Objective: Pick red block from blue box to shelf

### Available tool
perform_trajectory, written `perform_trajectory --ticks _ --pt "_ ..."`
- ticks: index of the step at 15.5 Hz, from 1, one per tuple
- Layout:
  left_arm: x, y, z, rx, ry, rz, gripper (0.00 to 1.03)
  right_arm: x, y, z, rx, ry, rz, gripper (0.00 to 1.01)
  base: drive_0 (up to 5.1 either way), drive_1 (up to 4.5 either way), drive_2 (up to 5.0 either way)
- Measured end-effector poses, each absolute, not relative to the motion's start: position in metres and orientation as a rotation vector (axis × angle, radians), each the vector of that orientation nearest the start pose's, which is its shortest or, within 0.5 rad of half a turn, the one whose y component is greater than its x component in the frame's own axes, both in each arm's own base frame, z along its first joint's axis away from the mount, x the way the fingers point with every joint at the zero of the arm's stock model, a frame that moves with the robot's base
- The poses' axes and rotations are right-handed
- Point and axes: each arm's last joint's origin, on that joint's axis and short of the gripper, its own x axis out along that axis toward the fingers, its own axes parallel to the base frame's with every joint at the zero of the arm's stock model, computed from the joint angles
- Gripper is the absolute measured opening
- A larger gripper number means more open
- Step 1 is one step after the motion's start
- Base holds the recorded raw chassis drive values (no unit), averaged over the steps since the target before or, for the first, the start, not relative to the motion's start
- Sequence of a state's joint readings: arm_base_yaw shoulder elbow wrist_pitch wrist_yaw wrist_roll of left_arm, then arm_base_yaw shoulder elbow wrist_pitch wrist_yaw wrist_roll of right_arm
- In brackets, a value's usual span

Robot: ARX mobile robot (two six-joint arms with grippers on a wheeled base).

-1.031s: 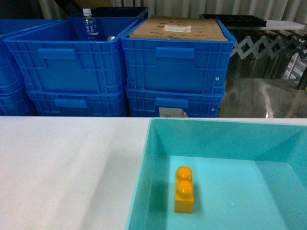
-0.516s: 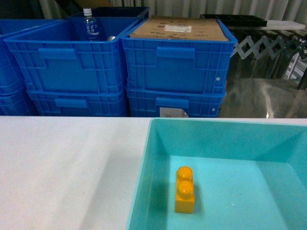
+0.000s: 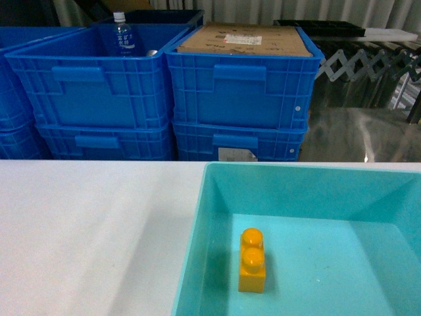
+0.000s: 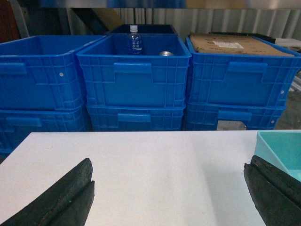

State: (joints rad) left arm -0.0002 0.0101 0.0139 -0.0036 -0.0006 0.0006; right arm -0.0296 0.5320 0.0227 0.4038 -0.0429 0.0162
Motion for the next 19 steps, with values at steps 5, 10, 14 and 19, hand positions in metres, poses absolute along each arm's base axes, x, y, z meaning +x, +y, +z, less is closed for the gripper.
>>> perform_trajectory --ticks 5,10,14,19 --pt "0.097 0.000 0.167 0.000 -0.001 0.001 0.98 0.144 -0.012 0.130 0.091 0.352 0.037 0.26 0.0 0.00 0.0" --pt "0.097 0.000 0.167 0.001 0.000 0.001 0.98 0.142 -0.005 0.137 0.085 0.321 0.100 0.26 0.0 0.00 0.0" --pt "0.097 0.000 0.167 0.000 0.000 0.000 0.98 0.142 -0.005 0.137 0.088 0.322 0.100 0.26 0.0 0.00 0.0" --pt "0.097 0.000 0.167 0.000 0.000 0.001 0.98 0.142 -0.005 0.137 0.089 0.322 0.100 0.26 0.0 0.00 0.0"
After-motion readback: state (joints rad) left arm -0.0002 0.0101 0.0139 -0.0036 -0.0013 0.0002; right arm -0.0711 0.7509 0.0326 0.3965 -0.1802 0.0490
